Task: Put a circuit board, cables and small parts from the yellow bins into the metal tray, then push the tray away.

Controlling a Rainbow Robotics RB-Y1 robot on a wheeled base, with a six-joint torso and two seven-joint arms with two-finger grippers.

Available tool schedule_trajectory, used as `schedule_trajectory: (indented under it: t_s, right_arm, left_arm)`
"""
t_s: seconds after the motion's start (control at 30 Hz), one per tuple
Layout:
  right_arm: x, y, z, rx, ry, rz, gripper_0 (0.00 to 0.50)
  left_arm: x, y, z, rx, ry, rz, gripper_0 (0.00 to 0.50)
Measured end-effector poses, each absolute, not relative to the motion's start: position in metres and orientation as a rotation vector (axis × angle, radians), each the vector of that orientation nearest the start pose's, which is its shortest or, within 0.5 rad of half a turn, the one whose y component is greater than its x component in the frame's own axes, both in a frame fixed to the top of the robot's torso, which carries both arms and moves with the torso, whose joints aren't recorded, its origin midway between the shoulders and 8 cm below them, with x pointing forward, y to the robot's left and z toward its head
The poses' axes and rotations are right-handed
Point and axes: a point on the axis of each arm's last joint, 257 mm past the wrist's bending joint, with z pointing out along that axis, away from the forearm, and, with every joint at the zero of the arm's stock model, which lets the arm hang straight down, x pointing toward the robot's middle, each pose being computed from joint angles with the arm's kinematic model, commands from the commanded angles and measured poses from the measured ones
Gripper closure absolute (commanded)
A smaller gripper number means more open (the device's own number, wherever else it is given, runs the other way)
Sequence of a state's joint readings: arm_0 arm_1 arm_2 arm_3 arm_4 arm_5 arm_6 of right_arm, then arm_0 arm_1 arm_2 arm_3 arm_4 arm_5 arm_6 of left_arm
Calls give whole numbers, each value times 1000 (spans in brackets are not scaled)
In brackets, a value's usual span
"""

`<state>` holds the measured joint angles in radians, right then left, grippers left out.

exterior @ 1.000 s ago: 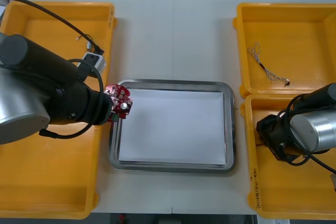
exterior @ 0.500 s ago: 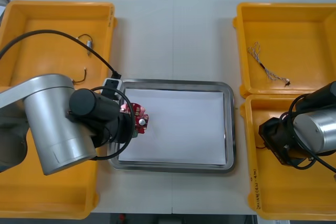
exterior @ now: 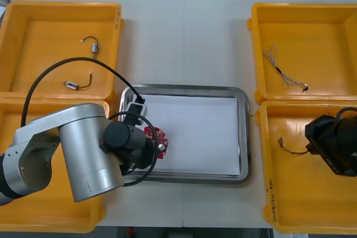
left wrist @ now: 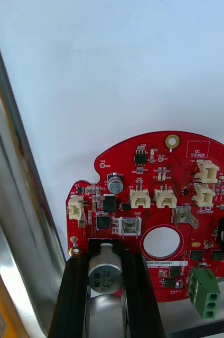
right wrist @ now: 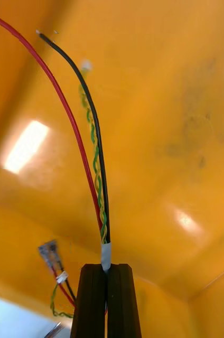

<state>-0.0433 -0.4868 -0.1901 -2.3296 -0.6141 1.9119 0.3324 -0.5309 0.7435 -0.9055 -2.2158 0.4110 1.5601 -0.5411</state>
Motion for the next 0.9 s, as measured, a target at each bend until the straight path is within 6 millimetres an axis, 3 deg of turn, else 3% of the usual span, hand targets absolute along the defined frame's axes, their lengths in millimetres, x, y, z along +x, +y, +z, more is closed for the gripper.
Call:
schedule_trajectory:
  t_s: [0.17,0.4,0.43,0.47,0.5,0.53,0.57,0.6,0.7,0.9]
  right_arm:
    - [348,-311,-194,1236,2390,418,500]
    - [345,-337,-159,1190,2370,436,500]
    - [344,-340,-154,1180,2370,434,500]
    - [343,-343,-150,1171,2369,429,500]
    - [343,-346,-147,1161,2369,422,500]
    - [342,-349,-143,1151,2370,414,500]
    - [341,-349,-140,1138,2377,412,500]
    - [340,-349,-138,1120,2387,409,500]
    - [336,-348,-129,1007,2430,379,500]
    - [327,-343,-117,600,2549,269,500]
  left_arm:
    - [367,122,-296,298,2616,14,497]
    - [369,127,-303,292,2621,42,480]
    - [369,127,-304,291,2621,41,402]
    - [370,127,-304,290,2622,41,359]
    - [370,127,-304,290,2622,42,214]
    - [370,127,-304,290,2622,42,121]
    - [370,127,-304,290,2622,42,81]
    - [370,127,-304,290,2622,42,0]
    - [370,127,-304,290,2621,42,0]
    - [371,127,-303,288,2615,44,0]
